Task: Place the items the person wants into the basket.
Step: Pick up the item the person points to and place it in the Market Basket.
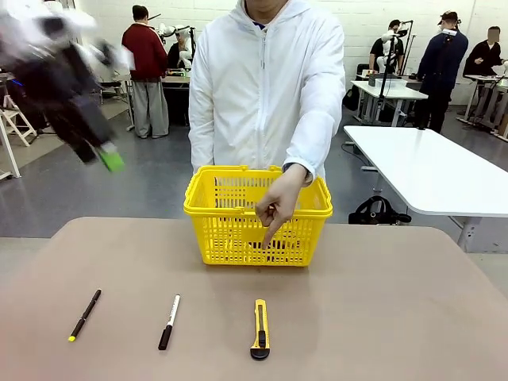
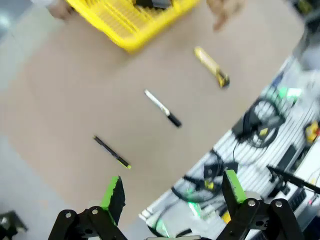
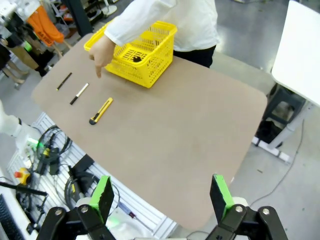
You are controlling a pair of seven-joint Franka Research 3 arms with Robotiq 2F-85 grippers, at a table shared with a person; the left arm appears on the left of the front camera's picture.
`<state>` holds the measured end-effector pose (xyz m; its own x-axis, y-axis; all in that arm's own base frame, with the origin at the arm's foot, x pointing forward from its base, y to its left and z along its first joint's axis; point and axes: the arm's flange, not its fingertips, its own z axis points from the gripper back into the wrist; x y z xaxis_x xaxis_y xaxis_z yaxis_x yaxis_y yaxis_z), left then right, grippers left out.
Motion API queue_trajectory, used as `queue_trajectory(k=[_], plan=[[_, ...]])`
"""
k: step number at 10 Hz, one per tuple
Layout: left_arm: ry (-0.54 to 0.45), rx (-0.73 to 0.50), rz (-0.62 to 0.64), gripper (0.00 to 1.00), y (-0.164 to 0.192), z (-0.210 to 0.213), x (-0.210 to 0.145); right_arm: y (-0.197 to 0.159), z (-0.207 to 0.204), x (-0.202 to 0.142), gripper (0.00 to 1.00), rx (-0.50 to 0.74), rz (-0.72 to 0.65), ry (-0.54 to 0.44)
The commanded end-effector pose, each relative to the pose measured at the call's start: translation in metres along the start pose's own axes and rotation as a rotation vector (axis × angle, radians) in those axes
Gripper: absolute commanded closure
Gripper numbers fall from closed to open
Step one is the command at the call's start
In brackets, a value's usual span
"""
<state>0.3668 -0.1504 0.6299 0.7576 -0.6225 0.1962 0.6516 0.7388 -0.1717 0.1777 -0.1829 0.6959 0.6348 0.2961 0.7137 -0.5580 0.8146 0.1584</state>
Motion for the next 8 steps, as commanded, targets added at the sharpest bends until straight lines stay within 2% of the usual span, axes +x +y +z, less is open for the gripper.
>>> queue_trajectory(k=[1, 4, 6, 8], plan=[[0.103, 0.057, 0.019, 0.00, -0.034, -0.036, 0.026, 0.001, -0.001, 0.000, 0.00, 0.022, 0.012, -0.010], [-0.016, 0.241, 0.221, 0.00, -0.089, -0.126, 0.057, 0.001, -0.001, 0.000, 0.00, 0.022, 0.012, -0.010], [-0.038, 0.331, 0.310, 0.00, -0.101, -0.165, 0.075, 0.001, -0.001, 0.000, 0.00, 0.022, 0.012, -0.010], [-0.023, 0.309, 0.356, 0.00, -0.113, -0.190, 0.083, 0.001, -0.001, 0.000, 0.00, 0.022, 0.012, -0.010]])
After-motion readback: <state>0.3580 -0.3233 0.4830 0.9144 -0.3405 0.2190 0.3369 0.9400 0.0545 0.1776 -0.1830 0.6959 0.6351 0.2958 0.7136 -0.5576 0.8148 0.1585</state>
